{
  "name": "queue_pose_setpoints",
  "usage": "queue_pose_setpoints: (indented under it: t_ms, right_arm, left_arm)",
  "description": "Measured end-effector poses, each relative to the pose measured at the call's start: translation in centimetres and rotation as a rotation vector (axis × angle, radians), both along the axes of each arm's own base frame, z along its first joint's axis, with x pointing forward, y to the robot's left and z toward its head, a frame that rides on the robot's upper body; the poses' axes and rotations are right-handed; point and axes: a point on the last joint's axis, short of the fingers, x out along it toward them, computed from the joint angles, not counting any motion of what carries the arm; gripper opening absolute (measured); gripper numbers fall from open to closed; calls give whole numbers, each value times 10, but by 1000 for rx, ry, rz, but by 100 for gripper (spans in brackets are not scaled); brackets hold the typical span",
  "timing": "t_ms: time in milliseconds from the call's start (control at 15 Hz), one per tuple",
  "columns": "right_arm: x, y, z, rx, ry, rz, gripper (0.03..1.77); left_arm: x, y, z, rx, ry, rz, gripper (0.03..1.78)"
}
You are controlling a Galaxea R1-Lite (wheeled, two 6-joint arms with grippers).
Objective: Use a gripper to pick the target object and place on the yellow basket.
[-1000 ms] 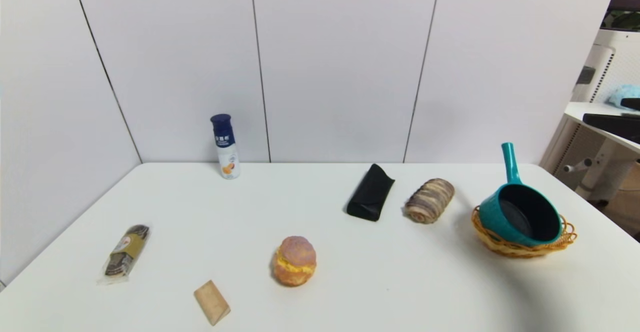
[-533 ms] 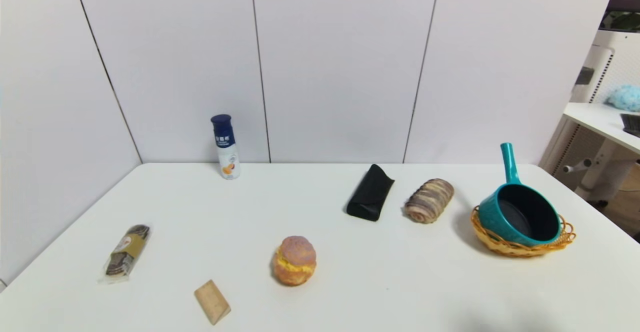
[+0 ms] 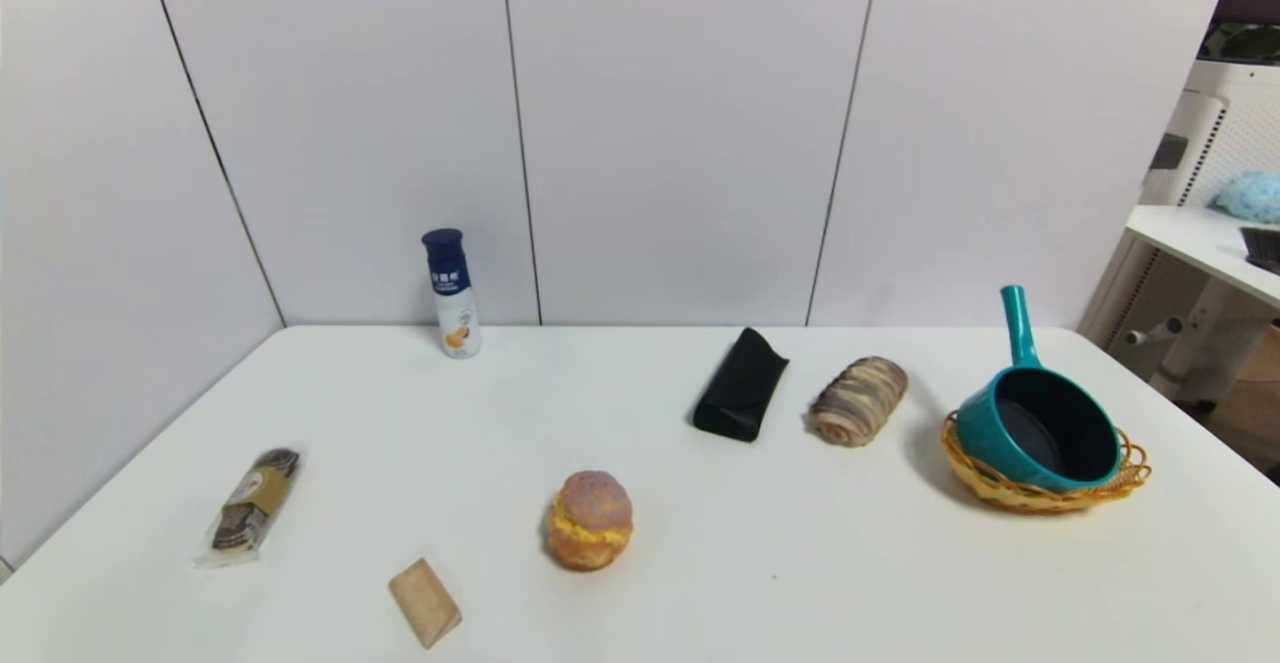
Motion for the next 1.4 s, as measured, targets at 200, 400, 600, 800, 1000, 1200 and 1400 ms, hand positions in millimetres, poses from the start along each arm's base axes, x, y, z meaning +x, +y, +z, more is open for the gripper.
queue_pose_setpoints:
  t_ms: [200,400,600,800,1000,1200,1400]
  right_arm:
    - [-3,0,-27,9,-74,-19,169]
    - [-3,0,-33,39,-131,-33,169]
    - [-2,0,-35,62,-166,-37,169]
    - [1,0,-34,53,-254,-29,169]
    - [2,0,-36,74,-247,-36,169]
    - [2,0,-36,104,-243,-42,169]
    - [2,0,-36,106,-242,-45,169]
  left_arm:
    - [0,0,0,0,0,0,169]
    - [0,0,0,0,0,0,169]
    - [0,0,0,0,0,0,169]
    - [0,0,0,0,0,0,169]
    - [0,0,0,0,0,0,169]
    - [0,0,0,0,0,0,169]
    - [0,0,0,0,0,0,169]
